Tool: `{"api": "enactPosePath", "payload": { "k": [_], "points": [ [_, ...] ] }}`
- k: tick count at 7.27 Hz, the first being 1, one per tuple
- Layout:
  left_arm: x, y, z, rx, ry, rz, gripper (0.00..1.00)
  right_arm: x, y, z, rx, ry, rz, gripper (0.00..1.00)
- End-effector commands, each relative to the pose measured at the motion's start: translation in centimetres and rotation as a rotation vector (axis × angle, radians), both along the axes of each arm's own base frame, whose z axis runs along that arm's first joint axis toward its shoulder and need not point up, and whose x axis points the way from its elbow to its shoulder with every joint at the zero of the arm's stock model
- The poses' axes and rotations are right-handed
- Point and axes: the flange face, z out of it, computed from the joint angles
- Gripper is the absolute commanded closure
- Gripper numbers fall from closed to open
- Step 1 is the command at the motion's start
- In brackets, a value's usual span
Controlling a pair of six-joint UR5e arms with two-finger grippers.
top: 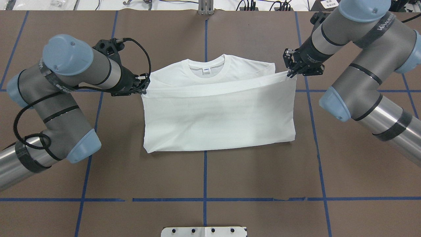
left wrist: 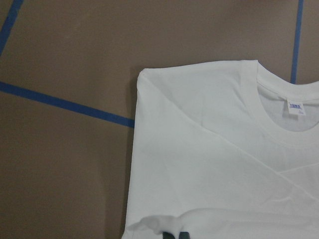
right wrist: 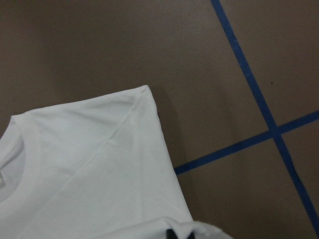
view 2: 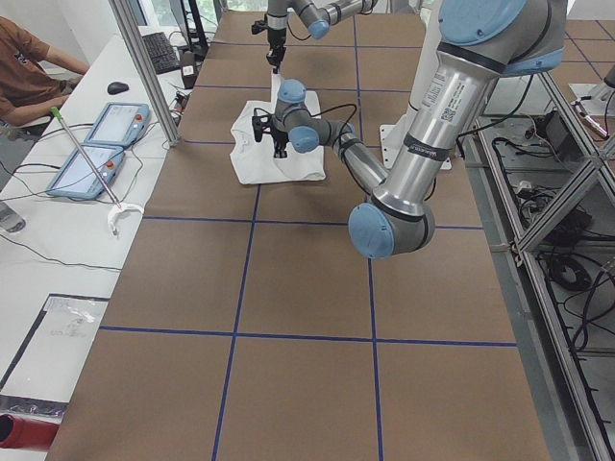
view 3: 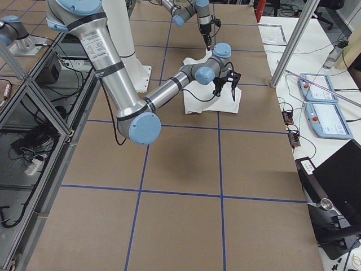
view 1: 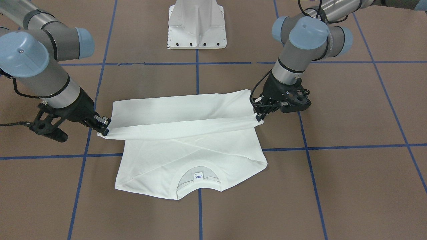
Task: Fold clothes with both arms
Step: 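Lift the hem with both grippers and fold it toward the collar, then release the hem at the collar and raise both grippers away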
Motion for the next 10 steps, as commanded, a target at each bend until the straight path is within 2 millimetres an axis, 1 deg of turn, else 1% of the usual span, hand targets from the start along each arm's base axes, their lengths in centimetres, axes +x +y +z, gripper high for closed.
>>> {"api": "enactPosePath", "payload": {
  "k": [1, 2, 3, 4, 5, 7, 8, 9, 10],
  "points": [
    [0.1, -3.6, 3.8, 0.017, -0.024, -0.020, 1.00, -2.5, -3.5, 1.9, 0.018, 0.027, 0.027, 1.00],
    [0.7, -4.8, 4.8, 0.014, -0.033, -0.029, 1.00, -3.3, -4.5, 4.1, 0.037, 0.014, 0.029, 1.00],
    [1.4, -5.6, 4.8, 0.015, -0.029, -0.032, 1.00, -3.5, -5.1, 5.0, 0.051, 0.013, 0.038, 1.00],
    [2.0, -6.2, 4.0, 0.016, -0.025, -0.034, 1.00, -3.9, -5.5, 4.3, 0.060, 0.013, 0.043, 1.00],
    [2.4, -6.4, 3.8, 0.014, -0.024, -0.034, 1.00, -4.1, -5.4, 3.9, 0.062, 0.008, 0.042, 1.00],
    [2.5, -6.5, 3.4, 0.015, -0.021, -0.035, 1.00, -4.8, -5.4, 2.4, 0.073, -0.006, 0.036, 1.00],
    [2.6, -6.6, 3.4, 0.014, -0.023, -0.036, 1.00, -5.5, -5.3, 1.2, 0.083, -0.016, 0.032, 1.00],
    [3.1, -7.1, 3.7, 0.007, -0.032, -0.035, 1.00, -5.6, -5.3, 1.0, 0.086, -0.017, 0.030, 1.00],
    [3.5, -7.7, 3.5, 0.004, -0.036, -0.036, 1.00, -5.7, -5.4, 1.3, 0.085, -0.013, 0.028, 1.00]
  ]
}}
